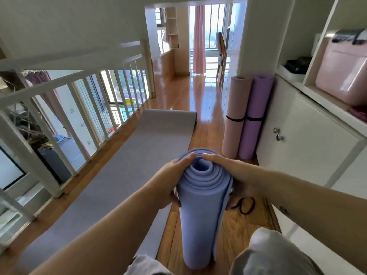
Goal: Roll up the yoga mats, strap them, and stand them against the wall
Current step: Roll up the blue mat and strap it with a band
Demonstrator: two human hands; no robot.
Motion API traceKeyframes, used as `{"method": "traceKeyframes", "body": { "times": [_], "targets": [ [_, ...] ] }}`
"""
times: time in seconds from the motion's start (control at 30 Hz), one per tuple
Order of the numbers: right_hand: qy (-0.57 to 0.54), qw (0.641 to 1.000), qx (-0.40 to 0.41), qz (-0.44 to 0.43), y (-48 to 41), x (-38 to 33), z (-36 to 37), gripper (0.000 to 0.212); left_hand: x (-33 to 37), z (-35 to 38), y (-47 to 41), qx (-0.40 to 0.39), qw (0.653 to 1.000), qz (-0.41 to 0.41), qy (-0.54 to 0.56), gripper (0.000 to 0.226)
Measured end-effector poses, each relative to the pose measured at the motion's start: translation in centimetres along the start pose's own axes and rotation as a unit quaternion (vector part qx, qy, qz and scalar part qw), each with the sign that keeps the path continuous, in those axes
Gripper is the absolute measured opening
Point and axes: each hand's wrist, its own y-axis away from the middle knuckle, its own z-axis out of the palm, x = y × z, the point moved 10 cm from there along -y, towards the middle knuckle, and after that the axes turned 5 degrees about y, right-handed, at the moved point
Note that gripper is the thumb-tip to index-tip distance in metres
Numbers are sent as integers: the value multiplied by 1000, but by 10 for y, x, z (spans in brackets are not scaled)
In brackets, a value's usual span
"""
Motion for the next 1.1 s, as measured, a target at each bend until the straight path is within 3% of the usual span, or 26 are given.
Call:
{"method": "traceKeyframes", "body": {
  "times": [0.1, 0.17, 0.27, 0.37, 0.5, 0.63, 0.7, 0.8, 0.93, 1.03, 1.07, 1.1],
  "targets": [
    [-2, 1000, 15, 0, -2, -2, 1, 112, 3, -8, -4, 11, 1000, 2, -2, 44],
    [-10, 1000, -24, 6, -2, -3, 9, 124, 1, -12, -7, 11, 1000, -5, -2, 47],
    [25, 997, -68, -12, 4, -9, 16, 111, 3, -12, -8, 2, 1000, 5, 4, 45],
    [50, 998, -15, -44, 0, -14, 11, 95, 1, -14, -16, 4, 1000, 4, 11, 46],
    [39, 998, 5, -53, 0, -12, 7, 102, -1, -11, -9, 10, 1000, 0, 12, 51],
    [63, 995, -50, -63, 23, -5, 20, 102, -50, 2, 12, -48, 978, -136, 154, 74],
    [75, 989, -78, -104, 34, -7, 32, 91, -71, 11, 30, -71, 966, -170, 183, 57],
    [89, 981, -97, -143, 52, -7, 48, 73, -82, 9, 43, -41, 969, -122, 209, 32],
    [91, 972, -101, -192, 71, -13, 58, 76, -71, -9, 53, 11, 964, -36, 262, 28],
    [-79, 983, -46, -157, 66, -26, 29, 74, -42, -14, 57, -11, 969, 13, 247, 18],
    [-135, 982, -29, -128, 63, -28, 20, 67, -30, -12, 59, -21, 968, 25, 249, 25],
    [-168, 981, -17, -98, 60, -29, 13, 59, -22, -13, 58, -20, 969, 39, 243, 47]
  ]
}}
